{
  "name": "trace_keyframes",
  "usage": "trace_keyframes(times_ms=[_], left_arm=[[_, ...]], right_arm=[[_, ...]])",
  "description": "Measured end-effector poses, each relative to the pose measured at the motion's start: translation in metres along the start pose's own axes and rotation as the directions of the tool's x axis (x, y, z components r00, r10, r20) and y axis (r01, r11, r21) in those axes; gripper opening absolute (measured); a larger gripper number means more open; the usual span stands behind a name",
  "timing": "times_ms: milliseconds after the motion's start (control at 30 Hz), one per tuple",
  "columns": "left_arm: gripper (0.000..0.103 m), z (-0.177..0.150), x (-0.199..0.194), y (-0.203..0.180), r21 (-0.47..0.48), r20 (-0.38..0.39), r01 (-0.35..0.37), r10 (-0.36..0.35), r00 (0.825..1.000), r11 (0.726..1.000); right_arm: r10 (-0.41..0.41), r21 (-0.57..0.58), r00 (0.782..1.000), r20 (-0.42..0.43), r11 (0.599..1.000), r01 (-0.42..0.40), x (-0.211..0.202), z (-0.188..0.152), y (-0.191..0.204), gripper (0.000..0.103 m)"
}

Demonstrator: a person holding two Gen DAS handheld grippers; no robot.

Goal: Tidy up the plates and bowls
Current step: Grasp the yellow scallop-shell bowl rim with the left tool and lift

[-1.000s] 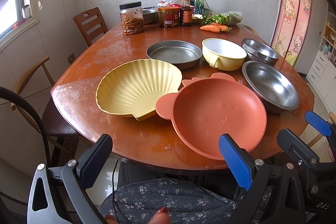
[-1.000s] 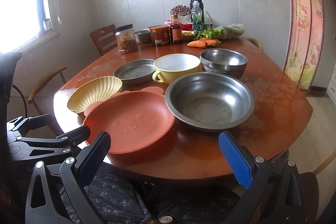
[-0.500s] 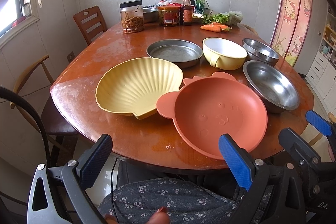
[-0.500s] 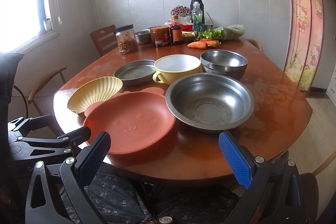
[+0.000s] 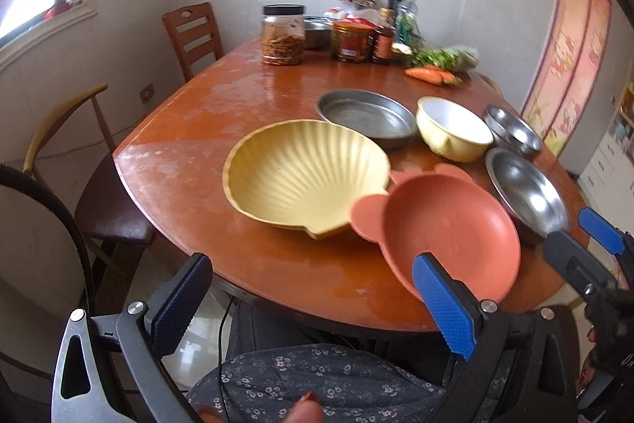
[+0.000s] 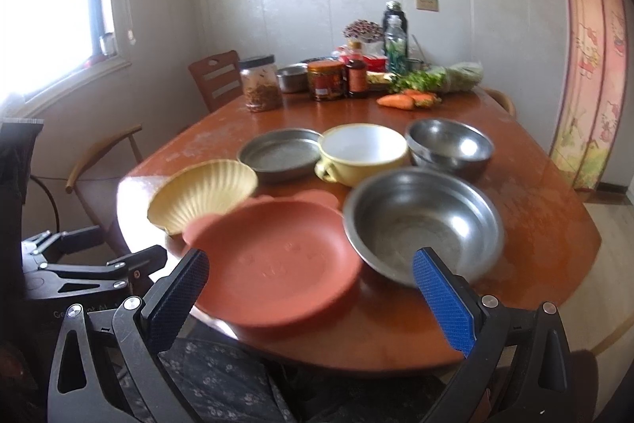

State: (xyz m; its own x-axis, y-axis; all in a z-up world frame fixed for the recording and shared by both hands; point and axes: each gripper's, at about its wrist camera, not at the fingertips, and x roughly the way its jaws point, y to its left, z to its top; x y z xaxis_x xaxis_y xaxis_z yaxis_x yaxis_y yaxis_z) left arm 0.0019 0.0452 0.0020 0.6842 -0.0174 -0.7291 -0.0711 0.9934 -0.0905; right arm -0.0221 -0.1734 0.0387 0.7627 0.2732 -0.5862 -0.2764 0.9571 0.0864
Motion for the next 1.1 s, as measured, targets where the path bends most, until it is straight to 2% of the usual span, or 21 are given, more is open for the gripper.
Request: trace_keyframes(times_ms=[133, 200, 267, 367, 567, 700, 967, 1000, 1067, 1100], left_arm=[[0.102, 0.005, 0.002, 0.022, -0.053, -0.002, -0.025, 0.025, 1.000, 0.998], [0.102, 0.007, 0.004, 0.032, -0.074, -0.006, -0.040, 0.039, 0.999, 0.996], [0.102, 0.009, 0.007, 0.043, -0.098, -0.015, -0.055, 0.054, 0.998, 0.994], [0.102, 0.015, 0.013, 0.058, -0.126, -0.025, -0.071, 0.068, 0.997, 0.989], [0.102, 0.028, 0.027, 0.071, -0.119, -0.034, -0.067, 0.063, 0.997, 0.991], [0.101, 0.033, 0.045, 0.072, -0.114, -0.078, -0.061, 0.052, 0.996, 0.992], [0.100, 0.043, 0.070, 0.067, -0.090, -0.115, -0.050, 0.040, 0.993, 0.995], [0.100, 0.044, 0.072, 0.066, -0.084, -0.119, -0.052, 0.042, 0.992, 0.995], [0.098, 0.044, 0.076, 0.064, -0.082, -0.125, -0.048, 0.038, 0.991, 0.995], [0.097, 0.044, 0.077, 0.063, -0.084, -0.126, -0.044, 0.034, 0.991, 0.995]], right_arm=[[0.050, -0.060, 0.999, 0.014, 0.997, -0.049, 0.011, 0.022, 0.019, 0.103], [0.087, -0.080, 0.996, -0.004, 0.993, -0.087, 0.021, 0.031, 0.029, 0.103], [0.158, -0.076, 0.987, -0.029, 0.984, -0.160, 0.034, 0.041, 0.037, 0.103], [0.198, -0.073, 0.979, -0.054, 0.977, -0.201, 0.052, 0.052, 0.046, 0.103], [0.206, -0.049, 0.968, -0.142, 0.975, -0.215, 0.096, 0.065, 0.050, 0.103], [0.162, -0.054, 0.968, -0.190, 0.983, -0.175, 0.126, 0.068, 0.050, 0.103], [0.178, -0.049, 0.947, -0.269, 0.979, -0.198, 0.167, 0.065, 0.052, 0.096], [0.181, -0.048, 0.945, -0.273, 0.978, -0.201, 0.169, 0.064, 0.051, 0.094], [0.200, -0.042, 0.938, -0.284, 0.974, -0.221, 0.173, 0.064, 0.053, 0.082], [0.201, -0.045, 0.936, -0.291, 0.974, -0.223, 0.175, 0.063, 0.054, 0.071]])
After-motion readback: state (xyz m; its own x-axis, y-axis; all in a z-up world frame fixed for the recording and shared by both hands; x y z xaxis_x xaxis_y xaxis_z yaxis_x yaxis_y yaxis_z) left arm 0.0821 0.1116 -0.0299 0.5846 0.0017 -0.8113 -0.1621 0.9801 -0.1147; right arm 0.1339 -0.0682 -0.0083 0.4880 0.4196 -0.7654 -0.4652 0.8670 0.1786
